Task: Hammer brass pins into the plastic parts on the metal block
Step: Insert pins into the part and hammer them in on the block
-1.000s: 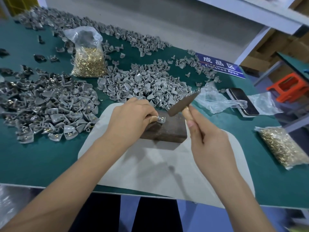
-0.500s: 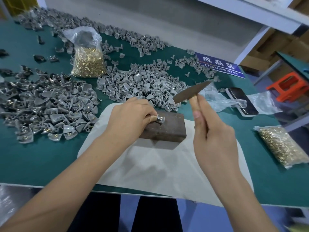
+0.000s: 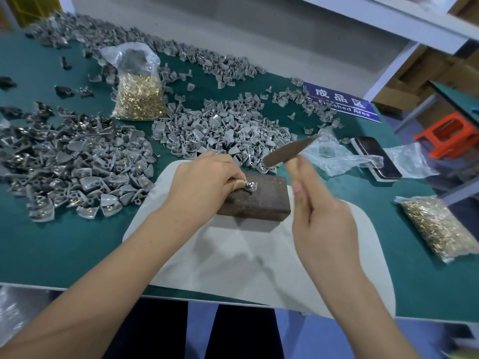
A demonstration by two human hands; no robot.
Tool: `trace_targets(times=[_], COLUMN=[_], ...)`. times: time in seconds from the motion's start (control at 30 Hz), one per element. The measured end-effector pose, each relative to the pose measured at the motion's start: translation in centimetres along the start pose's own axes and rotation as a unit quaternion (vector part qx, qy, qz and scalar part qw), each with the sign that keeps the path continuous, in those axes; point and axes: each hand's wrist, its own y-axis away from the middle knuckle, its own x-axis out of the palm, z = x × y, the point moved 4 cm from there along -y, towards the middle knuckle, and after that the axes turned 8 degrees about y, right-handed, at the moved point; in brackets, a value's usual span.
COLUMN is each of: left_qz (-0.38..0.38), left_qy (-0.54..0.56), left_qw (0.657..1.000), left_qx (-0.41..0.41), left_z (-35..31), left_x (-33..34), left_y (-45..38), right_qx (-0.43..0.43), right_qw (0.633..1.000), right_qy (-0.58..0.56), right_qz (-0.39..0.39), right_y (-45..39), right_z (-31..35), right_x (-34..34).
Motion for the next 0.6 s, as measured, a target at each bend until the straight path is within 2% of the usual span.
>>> trace_targets(times=[0.07,0.1,0.23,0.6], left_qz=[-0.003,-0.002,-0.002,0.036], left_qy=[-0.005,-0.007,-0.004,0.019], left_qw=[1.000,1.000,1.000,0.999], left_qx=[0.004,0.005,0.007,0.005], left_z=[0.02,0.01,0.02,0.32], left_x=[-0.03,-0.08,0.00,0.39], left_y=[-0.06,-0.11,-0.10,-0.01], right_qx=[-0.016,-0.019,-0.032,-0.041], right_qw=[0.995,0.994,0.995,0.988], right_qy=[0.053,0.064,0.060,0.084], right_qz=[0.081,0.092,0.072,0.125], right_y=[0.33,0.43,0.62,-0.29], right_z=[0.36,0.36,0.44,0.61], right_x=[1.18,1.45,1.38,1.00])
